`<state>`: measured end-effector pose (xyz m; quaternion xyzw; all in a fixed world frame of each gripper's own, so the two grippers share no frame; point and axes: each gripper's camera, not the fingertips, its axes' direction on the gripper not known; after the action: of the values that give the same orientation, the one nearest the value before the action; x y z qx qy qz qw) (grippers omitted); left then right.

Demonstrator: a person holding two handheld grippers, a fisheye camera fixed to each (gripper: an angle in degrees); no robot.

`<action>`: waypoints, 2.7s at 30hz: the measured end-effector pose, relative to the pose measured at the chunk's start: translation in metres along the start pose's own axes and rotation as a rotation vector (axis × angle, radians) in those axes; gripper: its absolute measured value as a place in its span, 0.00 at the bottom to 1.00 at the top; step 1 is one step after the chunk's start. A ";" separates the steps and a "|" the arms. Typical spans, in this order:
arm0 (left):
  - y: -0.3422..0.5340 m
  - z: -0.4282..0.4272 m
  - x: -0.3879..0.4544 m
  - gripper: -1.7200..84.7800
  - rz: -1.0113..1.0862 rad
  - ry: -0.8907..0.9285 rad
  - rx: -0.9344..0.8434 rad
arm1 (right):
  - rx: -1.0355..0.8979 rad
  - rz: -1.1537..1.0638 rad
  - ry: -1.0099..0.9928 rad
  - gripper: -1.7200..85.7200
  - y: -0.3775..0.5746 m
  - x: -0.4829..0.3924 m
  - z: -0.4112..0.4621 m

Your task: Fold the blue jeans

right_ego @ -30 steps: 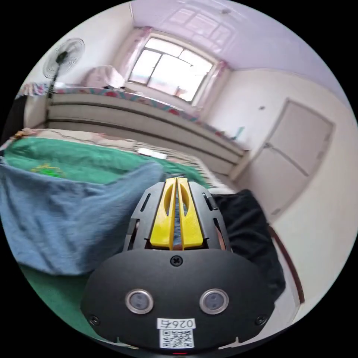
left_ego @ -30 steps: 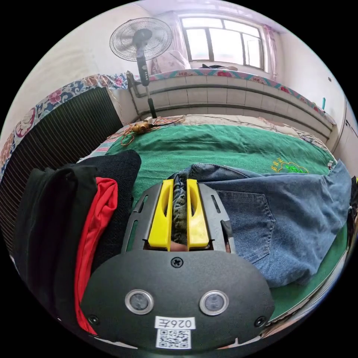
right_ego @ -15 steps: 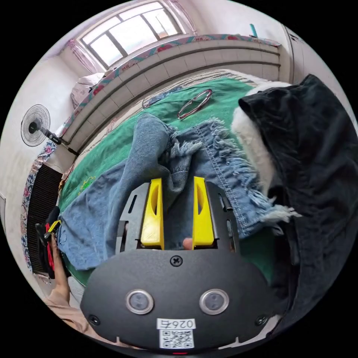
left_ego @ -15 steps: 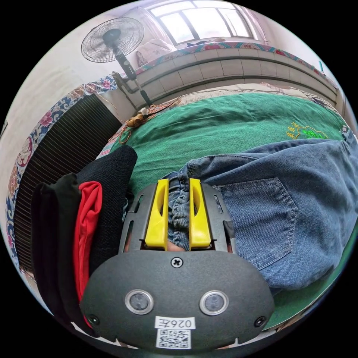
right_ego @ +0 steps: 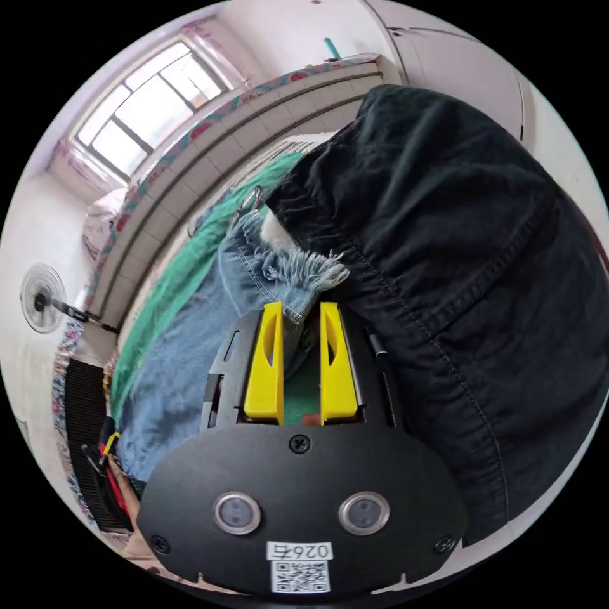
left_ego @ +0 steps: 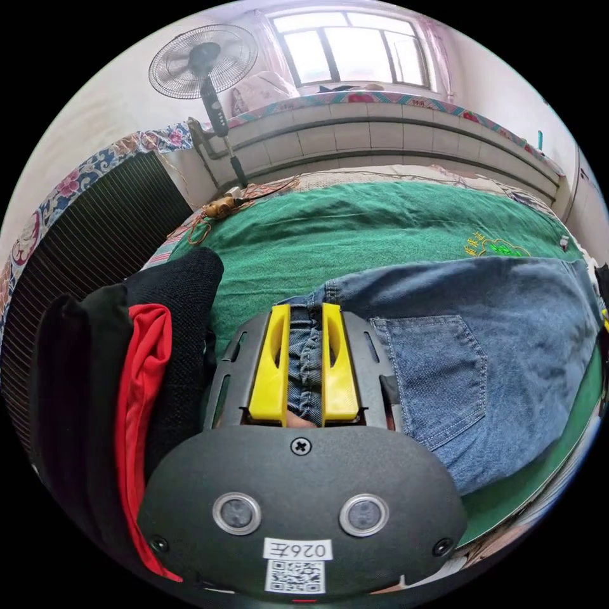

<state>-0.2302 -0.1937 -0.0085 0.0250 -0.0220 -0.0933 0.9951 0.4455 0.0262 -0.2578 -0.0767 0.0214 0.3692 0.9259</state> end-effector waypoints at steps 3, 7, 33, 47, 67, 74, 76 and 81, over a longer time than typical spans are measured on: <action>0.010 -0.029 0.009 0.03 -0.046 -0.044 0.174 | 0.090 -0.047 0.041 0.07 0.003 -0.019 -0.013; 0.012 -0.011 0.064 0.01 0.267 0.024 0.146 | 0.140 -0.284 -0.071 0.05 0.011 -0.066 -0.003; 0.065 0.005 0.027 0.01 0.044 0.322 0.229 | 0.028 -0.602 0.196 0.01 0.059 -0.131 0.032; 0.053 -0.025 0.205 0.01 0.364 0.896 0.221 | 0.246 -0.178 -0.228 0.01 0.097 -0.016 -0.067; 0.001 0.156 0.628 0.04 0.486 1.072 -0.473 | -0.024 0.102 -0.282 0.13 0.029 0.081 0.044; -0.026 0.152 0.637 0.11 0.476 1.301 -0.446 | 0.022 -0.080 -0.258 0.07 0.031 0.051 0.045; -0.037 0.142 0.635 0.15 0.470 1.383 -0.430 | 0.046 -0.145 -0.301 0.05 0.035 0.042 0.039; -0.040 0.112 0.659 0.32 0.667 1.286 -0.473 | 0.083 -0.442 -0.233 0.04 0.060 -0.014 0.026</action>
<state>0.4044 -0.3611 0.1266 -0.1473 0.5761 0.2431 0.7663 0.3939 0.0636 -0.2379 0.0015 -0.0874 0.1631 0.9827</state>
